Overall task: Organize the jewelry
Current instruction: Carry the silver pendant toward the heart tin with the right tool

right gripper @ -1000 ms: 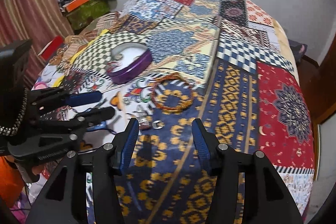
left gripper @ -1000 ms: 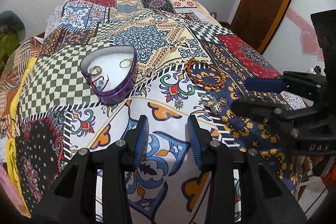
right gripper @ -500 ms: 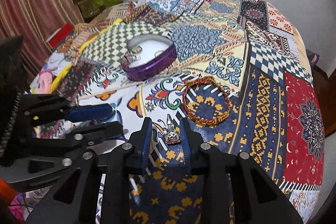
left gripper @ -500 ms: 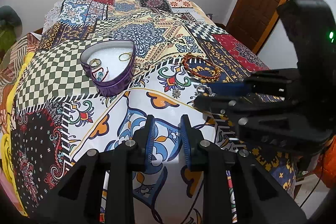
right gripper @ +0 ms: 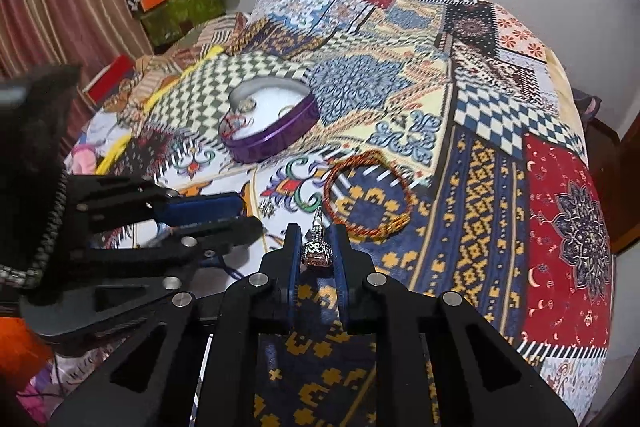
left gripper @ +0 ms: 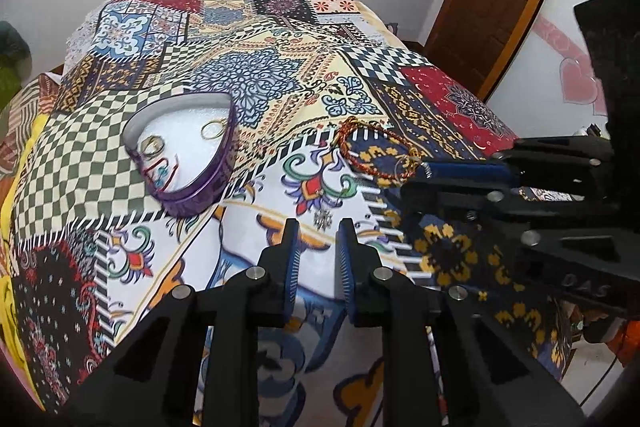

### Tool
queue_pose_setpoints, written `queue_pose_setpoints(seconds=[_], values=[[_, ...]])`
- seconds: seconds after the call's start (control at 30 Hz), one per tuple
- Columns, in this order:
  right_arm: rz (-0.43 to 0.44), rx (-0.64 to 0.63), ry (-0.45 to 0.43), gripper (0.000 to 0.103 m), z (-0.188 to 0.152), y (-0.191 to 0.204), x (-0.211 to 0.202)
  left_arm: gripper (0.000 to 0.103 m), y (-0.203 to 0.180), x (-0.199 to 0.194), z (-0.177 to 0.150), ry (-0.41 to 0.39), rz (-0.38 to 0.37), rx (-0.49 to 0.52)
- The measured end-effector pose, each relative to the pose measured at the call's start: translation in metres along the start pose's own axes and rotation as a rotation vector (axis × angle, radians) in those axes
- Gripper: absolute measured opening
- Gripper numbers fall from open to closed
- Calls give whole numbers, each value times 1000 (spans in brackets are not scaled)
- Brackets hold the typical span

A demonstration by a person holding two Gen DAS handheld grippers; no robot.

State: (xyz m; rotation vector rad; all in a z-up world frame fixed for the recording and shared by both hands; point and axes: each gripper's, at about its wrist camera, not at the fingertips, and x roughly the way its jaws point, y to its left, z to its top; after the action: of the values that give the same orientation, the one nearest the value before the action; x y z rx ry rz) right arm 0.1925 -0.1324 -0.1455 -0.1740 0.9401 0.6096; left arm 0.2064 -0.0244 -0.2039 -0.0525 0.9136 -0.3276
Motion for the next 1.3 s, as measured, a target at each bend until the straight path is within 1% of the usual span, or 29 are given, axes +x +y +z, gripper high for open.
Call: queue_pose_setpoints(seconds=[0.03,0.13,0.17,0.23,0.37,0.63,0.97,1.3], values=[[0,6,-5,14,1,-1,-1,17,-1,1,1,0,2,2],[-1,19,-14,14,2,-4,-3,9,-2,6,3,1,13,8],[-3,22,-15,14,2,-5,-3,8,-2,7,4,-2,12,6],[-9,25,-16,14,3,-5,-3,8,-1,5,5,-6,-2,-8],[-16,31,-22,14,6,-8,-6,8,-2,-9,9,-42,22,-5],[-26,36,-80,14,19,-5,-25,8,4,-45,18,-115,51,-11],[-34,1,-153,14,39,19,-47,8,19,-83,29,-194,87,-33],[-4,-12,-178,14,56,39,-46,8,38,-104,37,-246,119,-48]])
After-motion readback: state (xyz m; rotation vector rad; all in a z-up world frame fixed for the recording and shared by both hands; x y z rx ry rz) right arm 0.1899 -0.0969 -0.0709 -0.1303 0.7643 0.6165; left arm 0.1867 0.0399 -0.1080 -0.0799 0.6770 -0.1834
